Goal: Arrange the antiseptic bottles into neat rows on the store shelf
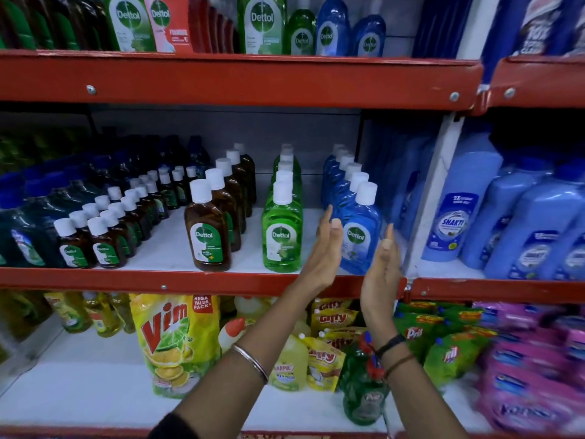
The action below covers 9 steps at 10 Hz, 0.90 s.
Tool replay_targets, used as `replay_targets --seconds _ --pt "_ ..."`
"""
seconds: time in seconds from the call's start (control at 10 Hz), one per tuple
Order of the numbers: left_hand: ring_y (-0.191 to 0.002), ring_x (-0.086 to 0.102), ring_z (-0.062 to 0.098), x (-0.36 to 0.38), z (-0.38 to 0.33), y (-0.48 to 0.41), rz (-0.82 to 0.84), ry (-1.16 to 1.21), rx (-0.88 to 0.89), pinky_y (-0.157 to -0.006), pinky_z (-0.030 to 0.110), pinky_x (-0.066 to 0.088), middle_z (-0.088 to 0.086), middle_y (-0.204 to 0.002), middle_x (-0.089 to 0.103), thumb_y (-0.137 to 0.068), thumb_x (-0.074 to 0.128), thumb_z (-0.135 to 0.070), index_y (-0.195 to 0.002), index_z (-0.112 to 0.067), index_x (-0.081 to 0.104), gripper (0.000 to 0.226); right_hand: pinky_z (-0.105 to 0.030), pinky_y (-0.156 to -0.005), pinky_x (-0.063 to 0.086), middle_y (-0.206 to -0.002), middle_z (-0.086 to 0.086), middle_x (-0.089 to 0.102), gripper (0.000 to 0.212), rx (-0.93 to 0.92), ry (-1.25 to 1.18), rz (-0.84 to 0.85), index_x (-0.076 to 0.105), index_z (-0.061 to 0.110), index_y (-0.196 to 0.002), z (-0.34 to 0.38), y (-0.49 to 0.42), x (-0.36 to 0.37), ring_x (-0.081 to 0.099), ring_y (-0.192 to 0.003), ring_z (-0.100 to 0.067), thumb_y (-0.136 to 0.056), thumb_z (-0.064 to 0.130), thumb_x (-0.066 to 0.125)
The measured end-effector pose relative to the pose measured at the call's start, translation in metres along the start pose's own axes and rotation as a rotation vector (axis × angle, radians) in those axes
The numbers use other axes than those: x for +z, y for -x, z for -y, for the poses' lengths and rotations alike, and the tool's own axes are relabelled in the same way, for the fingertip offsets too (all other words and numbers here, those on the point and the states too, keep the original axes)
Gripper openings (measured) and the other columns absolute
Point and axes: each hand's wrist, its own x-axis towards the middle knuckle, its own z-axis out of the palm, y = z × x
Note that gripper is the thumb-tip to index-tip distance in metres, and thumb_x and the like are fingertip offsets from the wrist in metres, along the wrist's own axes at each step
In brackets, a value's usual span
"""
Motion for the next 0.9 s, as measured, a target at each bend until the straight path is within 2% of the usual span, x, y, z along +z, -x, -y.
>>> replay_targets --seconds 0.1,0.2,0.3,0.4,0.5,0.6,0.7,0.8,0.9 --pt "-0.146 0.022 0.012 0.003 0.009 -0.009 0.043 -0.01 -0.024 -0.118 0.053 0.024 -0.009 -0.16 0.021 -0.067 0.012 -0.098 -0.151 -0.043 0.015 0.1 -0.001 -0.091 0.038 -0.146 0.008 0.04 0.099 0.027 -0.022 0.088 0.033 0.027 -0.144 0.004 -0.002 -0.005 0.043 -0.12 0.016 -0.067 0.091 0.028" --pt "-0.145 0.027 0.015 0.004 0.006 -0.002 -0.003 -0.019 -0.029 -0.118 0.053 0.026 -0.007 -0.159 0.025 -0.067 0.01 -0.097 -0.149 -0.047 0.019 0.097 -0.007 -0.092 0.041 -0.143 0.012 0.046 0.103 0.088 -0.043 0.145 0.036 0.029 -0.143 0.003 -0.01 -0.014 0.046 -0.125 0.003 -0.063 0.094 0.029" --pt "-0.143 0.03 0.017 0.004 0.004 0.006 -0.017 -0.033 -0.008 -0.117 0.052 0.027 -0.004 -0.157 0.028 -0.064 0.008 -0.098 -0.146 -0.052 0.018 0.094 -0.011 -0.092 0.044 -0.142 0.011 0.047 0.106 0.143 -0.042 0.191 0.039 0.03 -0.142 0.003 -0.023 -0.024 0.048 -0.125 -0.002 -0.059 0.096 0.029" --pt "-0.142 0.031 0.016 0.003 0.006 0.009 -0.023 -0.029 0.0 -0.116 0.052 0.028 -0.003 -0.155 0.031 -0.063 0.009 -0.098 -0.142 -0.059 0.018 0.088 -0.005 -0.078 0.048 -0.131 0.016 0.05 0.11 0.174 -0.055 0.241 0.042 0.031 -0.139 0.005 -0.031 -0.03 0.052 -0.113 0.003 -0.053 0.098 0.029" --pt "-0.144 0.028 0.014 0.003 0.006 0.011 -0.018 -0.04 -0.013 -0.117 0.052 0.027 -0.005 -0.157 0.028 -0.062 0.009 -0.099 -0.144 -0.056 0.018 0.093 -0.011 -0.082 0.048 -0.131 0.011 0.052 0.115 0.2 -0.064 0.249 0.044 0.029 -0.139 0.006 -0.037 -0.033 0.052 -0.117 -0.005 -0.049 0.1 0.029" --pt "-0.144 0.026 0.014 0.002 0.006 0.014 -0.004 -0.065 -0.022 -0.117 0.053 0.027 -0.006 -0.158 0.026 -0.06 0.005 -0.1 -0.147 -0.051 0.016 0.1 -0.01 -0.079 0.049 -0.134 0.006 0.053 0.114 0.21 -0.07 0.236 0.046 0.028 -0.137 0.005 -0.038 -0.033 0.053 -0.118 -0.008 -0.05 0.1 0.029" --pt "-0.144 0.027 0.016 0.002 0.004 0.015 0.008 -0.076 -0.03 -0.116 0.053 0.028 -0.006 -0.158 0.025 -0.06 0.005 -0.1 -0.145 -0.055 0.015 0.097 -0.008 -0.077 0.049 -0.134 0.006 0.053 0.114 0.207 -0.062 0.216 0.048 0.027 -0.137 0.004 -0.038 -0.033 0.052 -0.121 -0.013 -0.051 0.1 0.028" --pt "-0.142 0.03 0.016 0.0 0.002 0.017 0.013 -0.106 -0.037 -0.116 0.051 0.03 -0.005 -0.157 0.026 -0.063 0.006 -0.098 -0.147 -0.052 0.015 0.097 -0.015 -0.083 0.047 -0.134 0.005 0.054 0.111 0.206 -0.047 0.218 0.049 0.028 -0.136 0.003 -0.04 -0.032 0.052 -0.124 -0.014 -0.053 0.099 0.028" --pt "-0.14 0.034 0.011 0.0 0.001 0.021 -0.021 -0.117 0.015 -0.117 0.044 0.03 -0.005 -0.155 0.032 -0.07 0.007 -0.094 -0.149 -0.047 0.019 0.093 -0.013 -0.084 0.049 -0.135 0.006 0.055 0.1 0.171 -0.052 0.21 0.05 0.033 -0.133 -0.001 -0.034 -0.037 0.053 -0.122 -0.009 -0.058 0.096 0.029"
